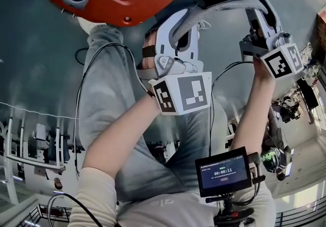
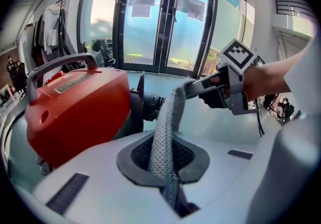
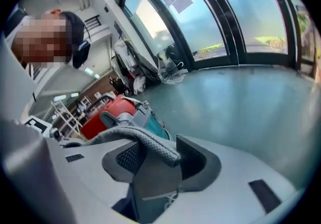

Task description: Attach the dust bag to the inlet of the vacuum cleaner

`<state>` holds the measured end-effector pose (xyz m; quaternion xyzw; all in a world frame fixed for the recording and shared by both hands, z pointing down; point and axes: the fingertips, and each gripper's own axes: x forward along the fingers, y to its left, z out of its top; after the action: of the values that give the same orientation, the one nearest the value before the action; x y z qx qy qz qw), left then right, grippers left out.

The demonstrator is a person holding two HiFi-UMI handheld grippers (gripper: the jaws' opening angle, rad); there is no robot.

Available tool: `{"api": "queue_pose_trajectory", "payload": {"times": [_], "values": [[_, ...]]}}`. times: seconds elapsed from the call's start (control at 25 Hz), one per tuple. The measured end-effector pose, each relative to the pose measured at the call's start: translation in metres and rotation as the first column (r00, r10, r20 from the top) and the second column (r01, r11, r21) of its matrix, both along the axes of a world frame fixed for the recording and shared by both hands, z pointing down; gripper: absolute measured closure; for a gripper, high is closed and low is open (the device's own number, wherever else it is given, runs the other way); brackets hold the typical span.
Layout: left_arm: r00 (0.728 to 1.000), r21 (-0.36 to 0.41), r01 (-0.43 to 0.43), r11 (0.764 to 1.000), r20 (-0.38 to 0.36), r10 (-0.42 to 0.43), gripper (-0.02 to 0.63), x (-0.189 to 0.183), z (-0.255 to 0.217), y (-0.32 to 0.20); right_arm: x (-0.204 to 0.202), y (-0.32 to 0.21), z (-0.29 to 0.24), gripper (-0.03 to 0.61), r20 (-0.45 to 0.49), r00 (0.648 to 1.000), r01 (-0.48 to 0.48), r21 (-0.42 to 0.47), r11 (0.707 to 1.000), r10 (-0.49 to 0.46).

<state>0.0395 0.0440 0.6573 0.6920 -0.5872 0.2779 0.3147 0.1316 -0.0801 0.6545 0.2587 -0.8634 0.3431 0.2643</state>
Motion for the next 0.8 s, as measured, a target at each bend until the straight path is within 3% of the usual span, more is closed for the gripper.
{"api": "queue_pose_trajectory", "payload": {"times": [0.08, 0.16, 0.32, 0.4, 0.48, 0.6, 0.72, 0.8], "values": [[1.000, 0.000, 0.011, 1.000, -0.019, -0.011, 0.601, 0.000, 0.000, 0.001, -0.008, -0.007, 0.003, 0.410, -0.170, 0.979, 0.133, 0.115, 0.984, -0.112], [0.998, -0.006, 0.029, 1.000, -0.047, -0.029, 0.601, 0.001, 0.000, 0.002, -0.018, -0.015, 0.007, 0.364, -0.326, 0.910, 0.323, 0.169, 0.931, -0.257], [0.993, -0.015, 0.059, 0.998, -0.098, -0.061, 0.601, 0.006, 0.002, 0.003, -0.016, -0.035, 0.013, 0.271, -0.467, 0.760, 0.552, 0.098, 0.828, -0.451], [0.986, -0.026, 0.081, 0.996, -0.141, -0.084, 0.601, 0.010, 0.004, 0.004, -0.012, -0.047, 0.009, 0.236, -0.476, 0.738, 0.575, 0.073, 0.815, -0.478], [0.982, -0.033, 0.093, 0.995, -0.163, -0.097, 0.601, 0.013, 0.005, 0.006, -0.015, -0.053, 0.002, 0.236, -0.417, 0.778, 0.540, 0.062, 0.839, -0.470], [0.979, -0.041, 0.094, 0.995, -0.179, -0.099, 0.601, 0.016, 0.005, 0.008, -0.007, -0.049, -0.006, 0.238, -0.307, 0.867, 0.415, 0.009, 0.910, -0.393], [0.973, -0.047, 0.110, 0.993, -0.197, -0.117, 0.601, 0.013, 0.005, 0.004, 0.013, -0.051, -0.020, 0.238, -0.171, 0.971, 0.166, -0.023, 0.986, -0.167], [0.970, -0.051, 0.116, 0.992, -0.210, -0.124, 0.601, 0.010, 0.007, 0.003, 0.025, -0.050, -0.035, 0.238, -0.023, 1.000, -0.007, -0.031, 0.999, 0.007]]}}
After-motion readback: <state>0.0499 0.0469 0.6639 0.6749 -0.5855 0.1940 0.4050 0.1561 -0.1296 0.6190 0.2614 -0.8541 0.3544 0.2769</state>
